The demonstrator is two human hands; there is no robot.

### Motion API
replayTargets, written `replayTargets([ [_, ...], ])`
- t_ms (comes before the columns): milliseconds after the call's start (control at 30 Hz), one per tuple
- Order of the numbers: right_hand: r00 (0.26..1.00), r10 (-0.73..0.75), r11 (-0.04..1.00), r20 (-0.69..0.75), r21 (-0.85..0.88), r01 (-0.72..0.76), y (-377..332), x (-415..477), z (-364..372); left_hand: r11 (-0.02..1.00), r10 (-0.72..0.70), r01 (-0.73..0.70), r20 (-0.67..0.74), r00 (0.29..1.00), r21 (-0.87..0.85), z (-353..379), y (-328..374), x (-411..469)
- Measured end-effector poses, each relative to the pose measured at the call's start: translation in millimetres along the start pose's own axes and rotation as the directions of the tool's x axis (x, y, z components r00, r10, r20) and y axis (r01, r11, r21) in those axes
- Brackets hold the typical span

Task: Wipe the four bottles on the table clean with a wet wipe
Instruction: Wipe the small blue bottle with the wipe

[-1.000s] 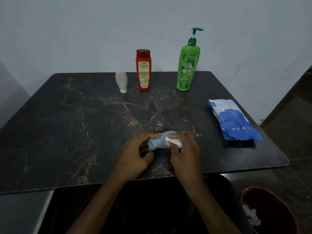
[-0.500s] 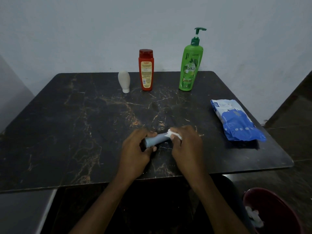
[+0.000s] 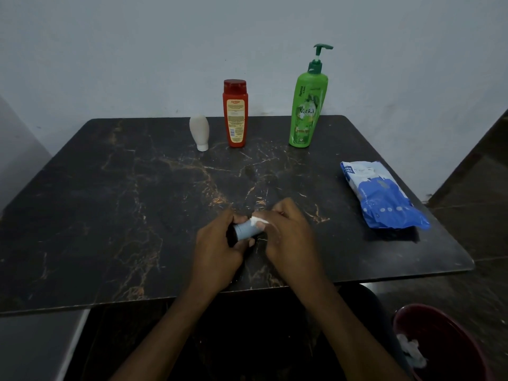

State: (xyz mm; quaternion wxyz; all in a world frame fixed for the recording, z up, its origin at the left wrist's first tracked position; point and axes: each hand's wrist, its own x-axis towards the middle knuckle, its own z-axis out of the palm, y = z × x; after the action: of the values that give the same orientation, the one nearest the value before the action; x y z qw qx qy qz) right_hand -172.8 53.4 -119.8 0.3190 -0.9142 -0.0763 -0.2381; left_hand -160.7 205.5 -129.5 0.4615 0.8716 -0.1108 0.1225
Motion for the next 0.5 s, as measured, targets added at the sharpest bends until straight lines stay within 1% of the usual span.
replayTargets([
  [133, 0.997, 0.058, 0.997, -0.043, 0.062, -0.055, 14.7, 9.6, -3.6, 1.0, -0.016, 0.016, -0.005, 1.0, 0.005, -0.6, -0.8, -0.2],
  [200, 0.986, 0.166, 0.98, -0.018, 0.113, -0.163, 21.1, 15.4, -6.4, 0.999, -0.04, 0.04, -0.015, 0.999, -0.023, -1.7, -0.1, -0.1],
  [267, 0.957, 0.286, 0.944, 0.04, 0.162, -0.288, 29.3, 21.1, -6.5, 0.997, -0.057, 0.055, -0.03, 0.998, -0.051, -3.2, 0.1, 0.0],
  [300, 0.944, 0.32, 0.925, 0.076, 0.19, -0.329, 32.8, 22.7, -7.4, 0.996, -0.059, 0.057, -0.034, 0.998, -0.065, -4.1, -0.1, 0.1],
  [400, 0.917, 0.378, 0.843, 0.127, 0.362, -0.398, 40.3, 22.6, -14.0, 0.987, -0.074, 0.068, -0.036, 0.997, -0.142, -7.2, -1.8, 1.0],
  [500, 0.875, 0.453, 0.706, 0.168, 0.531, -0.468, 37.6, 20.4, -20.3, 0.959, -0.106, 0.098, -0.018, 0.994, -0.268, -10.2, -4.8, 3.4],
])
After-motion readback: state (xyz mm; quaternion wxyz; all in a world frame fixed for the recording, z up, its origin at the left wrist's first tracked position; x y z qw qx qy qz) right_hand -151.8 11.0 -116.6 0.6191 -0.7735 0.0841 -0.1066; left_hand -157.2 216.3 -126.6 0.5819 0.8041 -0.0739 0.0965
